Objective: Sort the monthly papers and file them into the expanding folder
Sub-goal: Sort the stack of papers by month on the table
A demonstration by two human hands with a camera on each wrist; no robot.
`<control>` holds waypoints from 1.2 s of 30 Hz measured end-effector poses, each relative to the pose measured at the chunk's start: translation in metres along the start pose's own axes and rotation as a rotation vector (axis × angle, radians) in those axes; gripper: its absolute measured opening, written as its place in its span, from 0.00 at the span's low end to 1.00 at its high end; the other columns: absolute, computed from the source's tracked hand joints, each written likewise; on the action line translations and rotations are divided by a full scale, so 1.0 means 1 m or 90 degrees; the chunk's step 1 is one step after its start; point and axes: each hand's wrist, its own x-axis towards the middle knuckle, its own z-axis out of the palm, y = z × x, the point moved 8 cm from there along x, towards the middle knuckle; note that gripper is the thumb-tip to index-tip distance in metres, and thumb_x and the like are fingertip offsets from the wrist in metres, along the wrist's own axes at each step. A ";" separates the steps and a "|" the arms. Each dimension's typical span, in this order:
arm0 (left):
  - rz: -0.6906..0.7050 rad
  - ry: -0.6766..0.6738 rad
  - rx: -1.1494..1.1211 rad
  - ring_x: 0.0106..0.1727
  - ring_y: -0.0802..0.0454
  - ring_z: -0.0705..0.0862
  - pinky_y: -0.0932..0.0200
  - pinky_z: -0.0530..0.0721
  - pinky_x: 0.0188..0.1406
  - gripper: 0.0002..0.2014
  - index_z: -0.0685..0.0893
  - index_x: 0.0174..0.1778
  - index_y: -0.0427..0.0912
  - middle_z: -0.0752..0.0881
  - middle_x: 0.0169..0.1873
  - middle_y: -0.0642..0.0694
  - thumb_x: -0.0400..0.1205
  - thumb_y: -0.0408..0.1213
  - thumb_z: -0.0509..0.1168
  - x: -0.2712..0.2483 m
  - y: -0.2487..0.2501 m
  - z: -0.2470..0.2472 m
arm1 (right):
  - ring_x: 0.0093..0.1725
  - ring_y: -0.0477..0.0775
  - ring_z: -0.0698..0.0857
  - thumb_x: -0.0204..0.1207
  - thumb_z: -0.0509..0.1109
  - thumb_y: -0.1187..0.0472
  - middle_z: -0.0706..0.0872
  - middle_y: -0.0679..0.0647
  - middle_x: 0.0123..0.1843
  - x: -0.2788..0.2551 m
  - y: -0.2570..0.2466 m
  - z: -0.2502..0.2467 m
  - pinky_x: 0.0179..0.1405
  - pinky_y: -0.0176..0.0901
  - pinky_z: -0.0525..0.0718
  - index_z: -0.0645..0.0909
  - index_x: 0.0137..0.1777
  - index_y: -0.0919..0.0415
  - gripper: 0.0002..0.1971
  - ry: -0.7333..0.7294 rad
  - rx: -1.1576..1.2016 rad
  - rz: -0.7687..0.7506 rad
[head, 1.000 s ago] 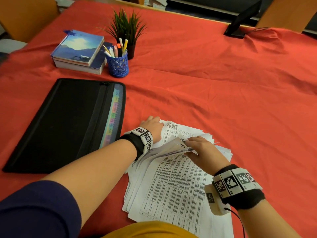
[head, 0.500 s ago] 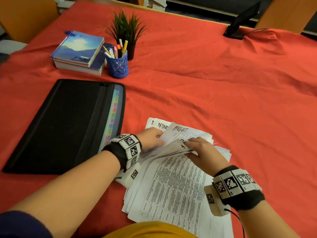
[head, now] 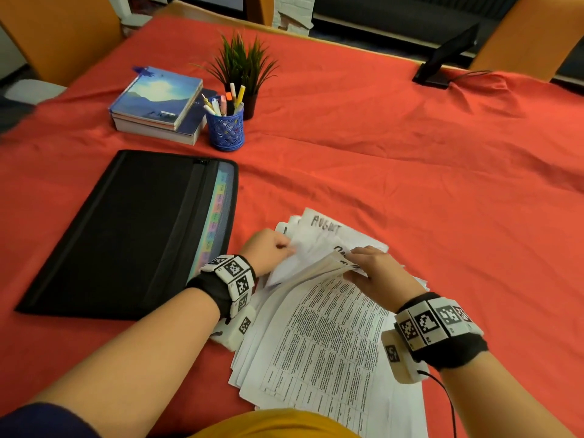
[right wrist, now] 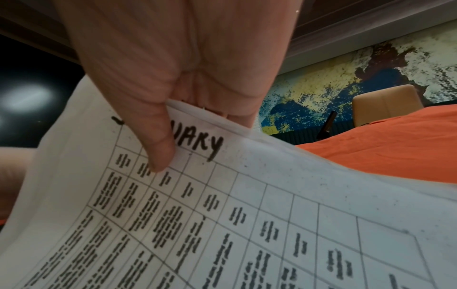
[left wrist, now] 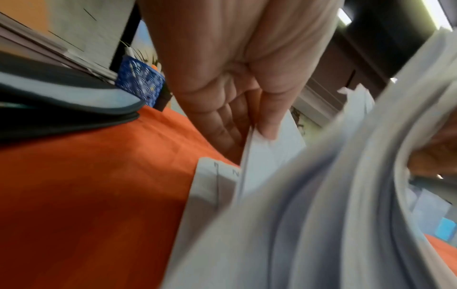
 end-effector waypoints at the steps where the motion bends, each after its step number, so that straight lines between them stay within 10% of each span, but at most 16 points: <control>1: 0.006 0.047 0.002 0.23 0.55 0.61 0.60 0.59 0.25 0.25 0.63 0.19 0.45 0.62 0.19 0.50 0.81 0.36 0.66 0.001 0.002 -0.012 | 0.54 0.57 0.80 0.75 0.70 0.64 0.86 0.55 0.52 0.003 0.002 0.000 0.53 0.42 0.74 0.83 0.59 0.63 0.13 -0.008 -0.005 0.007; 10: 0.047 0.296 -0.037 0.33 0.44 0.77 0.55 0.77 0.37 0.06 0.82 0.40 0.36 0.81 0.32 0.36 0.81 0.34 0.63 -0.011 0.025 -0.112 | 0.58 0.56 0.80 0.76 0.69 0.62 0.85 0.54 0.56 0.037 0.008 0.013 0.60 0.44 0.75 0.82 0.60 0.61 0.13 -0.063 -0.020 0.051; 17: 0.216 0.449 -0.096 0.51 0.52 0.83 0.55 0.82 0.51 0.07 0.83 0.52 0.44 0.85 0.49 0.48 0.83 0.36 0.61 -0.045 0.076 -0.192 | 0.75 0.62 0.64 0.74 0.71 0.62 0.63 0.58 0.79 0.046 0.008 0.012 0.73 0.49 0.62 0.84 0.59 0.60 0.14 -0.003 -0.066 0.060; 21: 0.242 0.532 -0.110 0.47 0.65 0.82 0.64 0.81 0.52 0.07 0.84 0.52 0.46 0.84 0.46 0.54 0.81 0.34 0.63 -0.066 0.090 -0.242 | 0.60 0.52 0.81 0.76 0.69 0.61 0.85 0.56 0.59 0.022 0.003 -0.009 0.53 0.35 0.71 0.84 0.58 0.60 0.12 -0.014 -0.017 0.072; 26: 0.199 0.522 -0.206 0.46 0.59 0.83 0.60 0.82 0.52 0.10 0.81 0.39 0.55 0.84 0.41 0.58 0.79 0.34 0.64 -0.073 0.079 -0.257 | 0.35 0.31 0.78 0.71 0.75 0.65 0.85 0.42 0.33 -0.030 0.001 -0.062 0.35 0.27 0.73 0.86 0.42 0.52 0.06 -0.045 0.127 0.112; 30: 0.132 0.419 -0.298 0.44 0.55 0.85 0.58 0.83 0.49 0.10 0.84 0.54 0.41 0.86 0.44 0.50 0.80 0.26 0.63 -0.048 0.060 -0.215 | 0.35 0.30 0.81 0.65 0.77 0.47 0.89 0.39 0.34 -0.070 -0.016 -0.121 0.39 0.28 0.78 0.88 0.38 0.42 0.04 -0.124 0.137 0.124; 33: 0.079 0.325 -0.318 0.40 0.54 0.82 0.59 0.79 0.44 0.11 0.84 0.55 0.32 0.85 0.46 0.41 0.78 0.25 0.64 -0.029 0.043 -0.152 | 0.42 0.35 0.87 0.47 0.69 0.23 0.91 0.40 0.39 -0.084 -0.023 -0.153 0.45 0.34 0.83 0.88 0.42 0.39 0.29 -0.174 0.129 0.138; 36: 0.032 0.236 -0.283 0.41 0.50 0.76 0.55 0.73 0.42 0.09 0.83 0.43 0.31 0.80 0.38 0.40 0.71 0.32 0.64 -0.018 0.020 -0.084 | 0.42 0.39 0.89 0.53 0.76 0.32 0.91 0.43 0.39 -0.074 -0.031 -0.162 0.47 0.40 0.85 0.89 0.41 0.42 0.20 -0.184 0.165 0.140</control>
